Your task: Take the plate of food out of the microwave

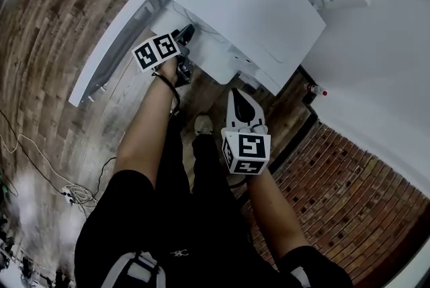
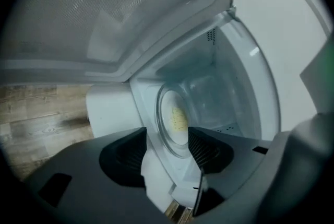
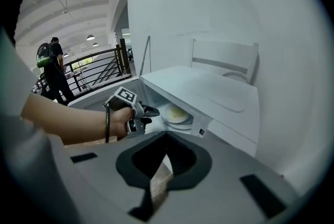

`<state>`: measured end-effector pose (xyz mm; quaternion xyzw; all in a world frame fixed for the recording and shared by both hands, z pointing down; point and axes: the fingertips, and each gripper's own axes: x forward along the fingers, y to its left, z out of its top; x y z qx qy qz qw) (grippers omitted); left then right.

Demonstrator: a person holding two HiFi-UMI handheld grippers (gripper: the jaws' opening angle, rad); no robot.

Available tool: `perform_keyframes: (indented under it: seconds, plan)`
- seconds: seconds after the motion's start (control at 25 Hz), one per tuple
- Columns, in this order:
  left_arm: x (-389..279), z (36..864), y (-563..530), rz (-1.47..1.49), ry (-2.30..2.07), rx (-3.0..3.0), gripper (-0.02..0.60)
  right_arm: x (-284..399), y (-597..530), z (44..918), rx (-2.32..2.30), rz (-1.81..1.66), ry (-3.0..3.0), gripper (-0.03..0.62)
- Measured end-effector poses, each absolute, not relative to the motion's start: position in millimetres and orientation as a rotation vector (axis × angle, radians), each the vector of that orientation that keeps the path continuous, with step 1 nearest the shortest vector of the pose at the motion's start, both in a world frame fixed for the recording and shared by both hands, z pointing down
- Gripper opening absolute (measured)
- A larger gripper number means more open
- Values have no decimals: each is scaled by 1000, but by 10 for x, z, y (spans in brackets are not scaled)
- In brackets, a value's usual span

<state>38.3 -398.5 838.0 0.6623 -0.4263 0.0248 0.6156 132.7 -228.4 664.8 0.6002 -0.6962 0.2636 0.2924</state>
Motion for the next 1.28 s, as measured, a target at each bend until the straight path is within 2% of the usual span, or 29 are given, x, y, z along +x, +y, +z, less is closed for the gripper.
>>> perform_keyframes:
  seconds: [0.4,0.76,1.2,1.28]
  plan:
    - [513,8762,-4355,14,-1027,1411,291,1293,-2202,6886,1519,718,-1827,14]
    - [651,8979,-4344,141,-1054,1416,291,1267,-2096,6984,1458,732,-1812,14]
    - [501,9021,-4049,20,-978,1316,291,1195,-1971,7001,1391,716,-1830,12]
    - [549,8999,-3996,-6,-914,1320,264,1154,-1939,7009,1381,724,-1836,12]
